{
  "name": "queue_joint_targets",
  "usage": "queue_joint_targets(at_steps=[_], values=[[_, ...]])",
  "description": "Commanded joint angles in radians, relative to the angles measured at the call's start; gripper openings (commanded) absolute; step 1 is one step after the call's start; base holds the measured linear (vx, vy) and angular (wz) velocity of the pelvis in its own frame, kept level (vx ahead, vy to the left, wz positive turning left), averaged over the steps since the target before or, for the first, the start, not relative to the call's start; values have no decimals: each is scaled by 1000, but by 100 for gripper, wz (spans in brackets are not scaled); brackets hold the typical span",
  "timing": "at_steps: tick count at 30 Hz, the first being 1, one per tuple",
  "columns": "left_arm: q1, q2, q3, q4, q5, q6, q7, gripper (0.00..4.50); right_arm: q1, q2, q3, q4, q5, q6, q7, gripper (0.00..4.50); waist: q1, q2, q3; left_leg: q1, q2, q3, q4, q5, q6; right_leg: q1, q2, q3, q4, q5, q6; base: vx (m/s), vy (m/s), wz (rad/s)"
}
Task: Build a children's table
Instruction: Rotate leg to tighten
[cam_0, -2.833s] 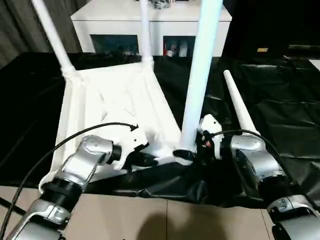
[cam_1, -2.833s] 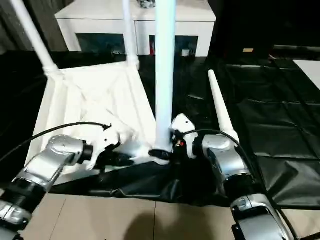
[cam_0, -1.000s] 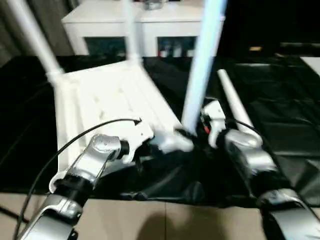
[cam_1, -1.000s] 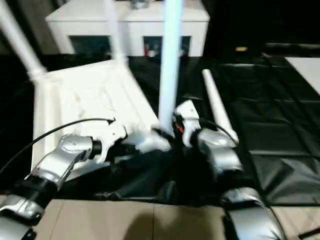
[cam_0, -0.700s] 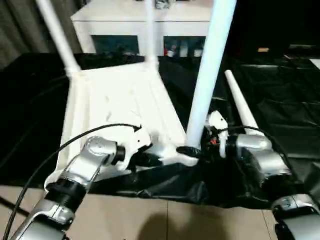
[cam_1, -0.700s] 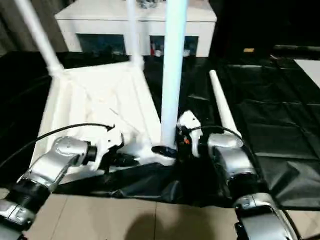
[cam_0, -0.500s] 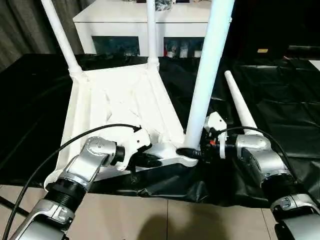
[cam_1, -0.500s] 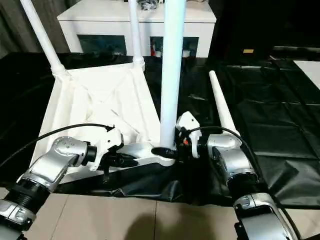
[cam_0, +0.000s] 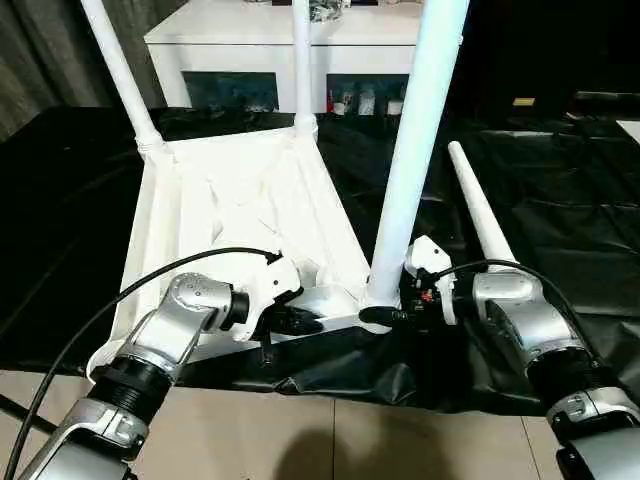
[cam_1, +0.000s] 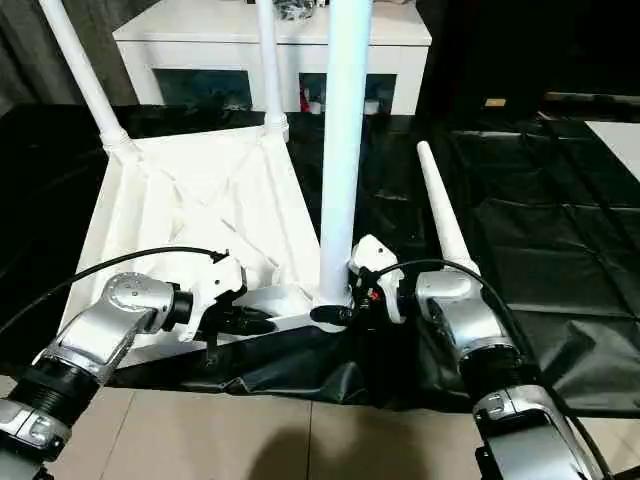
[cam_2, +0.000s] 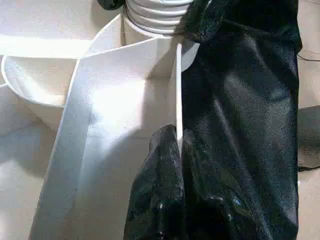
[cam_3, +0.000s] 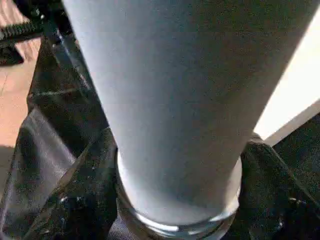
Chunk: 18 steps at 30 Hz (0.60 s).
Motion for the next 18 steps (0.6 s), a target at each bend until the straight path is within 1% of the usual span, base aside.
queue_joint_targets(at_steps=[1, 2, 3, 4, 5, 6, 7, 8, 9, 10, 11, 12, 13, 14, 15, 16, 17, 18], values=[[-5, -20, -13, -3, -1, 12, -3, 0, -6, 35, -39, 6, 47, 26, -51, 276, -3, -12, -59, 3, 22, -5, -74, -178, 69, 59, -35, 42, -69, -221, -232, 0, 0, 0], [-6, -29, -9, 3, 0, 17, 12, 0, 0, 55, -59, 7, 66, 34, -75, 276, -5, -9, -58, 3, 22, -6, -76, -182, 62, 59, -36, 41, -70, -227, -228, 0, 0, 0], [-10, -58, 4, 21, 3, 25, 65, 0, 10, 97, -91, 13, 86, 38, -144, 275, -8, -11, -57, 4, 22, -5, -76, -183, 56, 57, -35, 43, -72, -223, -226, 0, 0, 0], [-10, -61, 5, 23, 3, 26, 72, 0, 12, 101, -95, 14, 88, 39, -152, 275, -9, -11, -56, 5, 22, -6, -77, -188, 50, 56, -35, 43, -73, -229, -224, 0, 0, 0], [-13, -78, 13, 33, 3, 32, 98, 0, 18, 121, -109, 15, 97, 42, -185, 275, -12, -15, -57, 3, 19, -7, -78, -189, 45, 60, -36, 42, -73, -241, -217, 0, 0, 0], [-17, -100, 23, 48, 3, 40, 136, 0, 28, 146, -119, 11, 102, 45, -229, 275, -15, -14, -55, 3, 19, -8, -79, -191, 41, 58, -36, 43, -77, -253, -212, 0, 0, 0], [-23, -119, 30, 64, 8, 44, 173, 0, 36, 166, -121, 6, 98, 45, -265, 275, -19, -15, -55, 2, 18, -9, -79, -194, 39, 59, -35, 42, -77, -261, -208, 0, 0, 0], [-32, -140, 36, 83, 16, 52, 218, 0, 44, 188, -124, 2, 93, 43, -309, 275, -22, -13, -55, 5, 17, -9, -80, -204, 36, 57, -34, 42, -79, -278, -203, 0, 0, 0], [-47, -171, 44, 116, 29, 61, 284, 0, 49, 223, -134, 3, 85, 47, -382, 275, -26, -12, -51, 8, 15, -7, -80, -217, 31, 52, -33, 43, -85, -298, -197, 0, 0, 0], [-54, -185, 52, 132, 32, 64, 317, 0, 46, 234, -139, 12, 74, 41, -429, 275, -26, -14, -53, 8, 15, -9, -82, -220, 28, 56, -35, 42, -86, -312, -192, 0, 0, 0], [-82, -235, 82, 189, 39, 73, 431, 0, 33, 276, -163, 47, 45, 33, -590, 275, -29, -11, -51, 3, 14, -10, -83, -216, 24, 57, -35, 42, -87, -322, -183, 0, 0, 0], [-95, -255, 93, 214, 43, 70, 480, 0, 26, 293, -174, 63, 35, 28, -660, 275, -33, -12, -48, 8, 12, -11, -85, -246, 10, 53, -34, 40, -95, -380, -166, 0, 0, 0], [-107, -273, 102, 238, 48, 66, 526, 0, 18, 308, -185, 78, 26, 23, -725, 275, -36, -14, -47, 7, 10, -12, -86, -256, 6, 54, -33, 38, -97, -403, -157, 0, 0, 0], [-127, -300, 117, 276, 59, 54, 598, 0, 6, 332, -207, 101, 12, 14, -826, 275, -37, -11, -45, 13, 9, -13, -88, -285, 2, 50, -35, 38, -105, -446, -140, 0, 0, 0], [-142, -321, 123, 305, 72, 35, 648, 0, -3, 352, -222, 115, 1, 10, -893, 275, -41, -11, -43, 16, 8, -12, -87, -301, 0, 45, -35, 38, -110, -471, -133, 0, 0, 0], [-153, -337, 129, 326, 80, 16, 686, 0, -10, 367, -232, 124, -7, 4, -940, 274, -43, -12, -47, 18, 5, -14, -89, -301, 0, 50, -34, 37, -112, -474, -124, 0, 0, 0], [-164, -352, 127, 347, 88, -3, 707, 0, -18, 386, -234, 132, -8, 0, -957, 274, -42, -12, -52, 16, 4, -13, -88, -273, 13, 53, -34, 38, -112, -435, -123, 0, 0, 0], [-179, -364, 120, 375, 102, -32, 732, 0, -26, 404, -228, 134, -16, -15, -968, 274, -41, -13, -54, 14, 5, -13, -90, -246, 28, 57, -33, 38, -110, -387, -132, 0, 0, 0]])
